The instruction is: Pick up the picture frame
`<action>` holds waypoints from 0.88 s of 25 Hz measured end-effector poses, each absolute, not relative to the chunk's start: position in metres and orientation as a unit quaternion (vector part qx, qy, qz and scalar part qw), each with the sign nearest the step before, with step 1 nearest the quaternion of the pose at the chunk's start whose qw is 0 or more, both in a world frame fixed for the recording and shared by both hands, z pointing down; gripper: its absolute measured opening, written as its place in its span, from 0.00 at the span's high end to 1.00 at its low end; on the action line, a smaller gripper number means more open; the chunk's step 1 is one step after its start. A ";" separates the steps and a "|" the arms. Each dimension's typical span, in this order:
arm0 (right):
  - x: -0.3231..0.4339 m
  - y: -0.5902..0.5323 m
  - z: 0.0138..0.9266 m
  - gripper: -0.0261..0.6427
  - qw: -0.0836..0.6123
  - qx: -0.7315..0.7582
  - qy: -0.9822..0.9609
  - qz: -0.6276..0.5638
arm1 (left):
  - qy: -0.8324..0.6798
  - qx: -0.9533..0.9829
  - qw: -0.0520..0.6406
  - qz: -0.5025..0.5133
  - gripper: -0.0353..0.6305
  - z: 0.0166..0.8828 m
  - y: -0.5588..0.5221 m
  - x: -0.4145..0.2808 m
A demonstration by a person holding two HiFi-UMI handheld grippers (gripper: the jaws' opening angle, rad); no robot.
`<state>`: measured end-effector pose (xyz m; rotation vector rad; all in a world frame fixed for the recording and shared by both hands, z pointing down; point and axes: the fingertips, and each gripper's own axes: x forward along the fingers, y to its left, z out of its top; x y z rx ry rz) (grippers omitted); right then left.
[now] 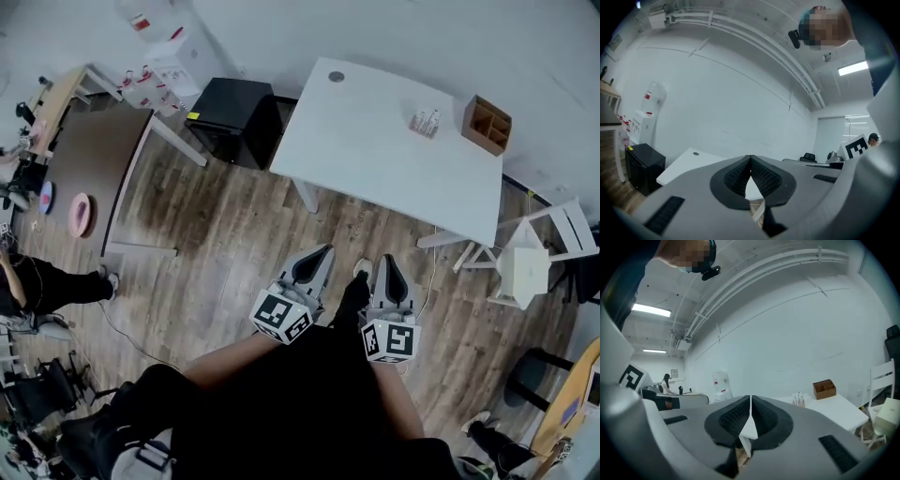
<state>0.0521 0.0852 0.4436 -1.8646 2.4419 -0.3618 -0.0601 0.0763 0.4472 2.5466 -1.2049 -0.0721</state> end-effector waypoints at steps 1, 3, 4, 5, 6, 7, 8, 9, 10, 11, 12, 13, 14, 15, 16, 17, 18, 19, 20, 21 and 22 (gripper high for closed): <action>0.061 0.065 0.442 0.91 0.023 -0.598 0.793 -0.119 | -0.420 0.894 0.157 -0.021 0.94 0.445 0.058 -0.045; 0.079 0.029 0.436 0.91 0.020 -0.592 0.797 -0.116 | -0.412 0.898 0.155 -0.018 0.94 0.440 0.022 -0.016; 0.089 0.013 0.433 0.91 0.016 -0.591 0.799 -0.110 | -0.407 0.899 0.162 -0.022 0.94 0.439 0.004 -0.003; 0.100 0.000 0.431 0.91 0.012 -0.591 0.800 -0.105 | -0.403 0.899 0.173 -0.025 0.94 0.441 -0.014 0.009; 0.111 -0.013 0.433 0.91 0.007 -0.592 0.799 -0.105 | -0.402 0.897 0.182 -0.025 0.94 0.446 -0.031 0.019; 0.123 -0.025 0.438 0.91 0.005 -0.594 0.797 -0.111 | -0.405 0.895 0.187 -0.020 0.94 0.453 -0.049 0.028; 0.137 -0.038 0.444 0.91 0.005 -0.596 0.794 -0.119 | -0.410 0.893 0.186 -0.010 0.94 0.461 -0.067 0.037; 0.150 -0.049 0.450 0.91 0.007 -0.599 0.791 -0.129 | -0.415 0.891 0.183 0.000 0.94 0.468 -0.083 0.045; 0.164 -0.061 0.456 0.91 0.008 -0.601 0.787 -0.138 | -0.419 0.890 0.178 0.009 0.94 0.475 -0.098 0.054; 0.176 -0.072 0.460 0.91 0.006 -0.604 0.784 -0.144 | -0.421 0.890 0.174 0.016 0.94 0.480 -0.111 0.062; 0.186 -0.083 0.464 0.91 0.001 -0.606 0.782 -0.148 | -0.423 0.890 0.171 0.022 0.94 0.484 -0.122 0.069; 0.194 -0.094 0.465 0.91 -0.006 -0.607 0.781 -0.148 | -0.424 0.889 0.169 0.029 0.94 0.488 -0.132 0.076; 0.201 -0.104 0.466 0.91 -0.013 -0.609 0.780 -0.145 | -0.424 0.889 0.168 0.035 0.94 0.491 -0.142 0.082; 0.208 -0.116 0.468 0.91 -0.018 -0.611 0.779 -0.140 | -0.425 0.889 0.167 0.040 0.94 0.495 -0.151 0.087; 0.215 -0.126 0.470 0.91 -0.020 -0.613 0.778 -0.138 | -0.426 0.888 0.166 0.043 0.94 0.498 -0.160 0.093; 0.222 -0.136 0.473 0.91 -0.022 -0.613 0.777 -0.138 | -0.427 0.888 0.166 0.046 0.94 0.502 -0.168 0.098; 0.229 -0.145 0.478 0.91 -0.025 -0.613 0.777 -0.141 | -0.428 0.886 0.168 0.048 0.94 0.506 -0.174 0.104; 0.235 -0.153 0.483 0.91 -0.028 -0.613 0.776 -0.145 | -0.430 0.885 0.172 0.051 0.94 0.511 -0.179 0.109; 0.241 -0.159 0.487 0.91 -0.031 -0.612 0.776 -0.149 | -0.431 0.883 0.177 0.053 0.94 0.515 -0.183 0.113; 0.245 -0.165 0.490 0.91 -0.033 -0.612 0.775 -0.153 | -0.431 0.882 0.181 0.055 0.94 0.518 -0.186 0.117; 0.249 -0.171 0.491 0.91 -0.034 -0.611 0.775 -0.156 | -0.432 0.881 0.184 0.057 0.94 0.520 -0.189 0.119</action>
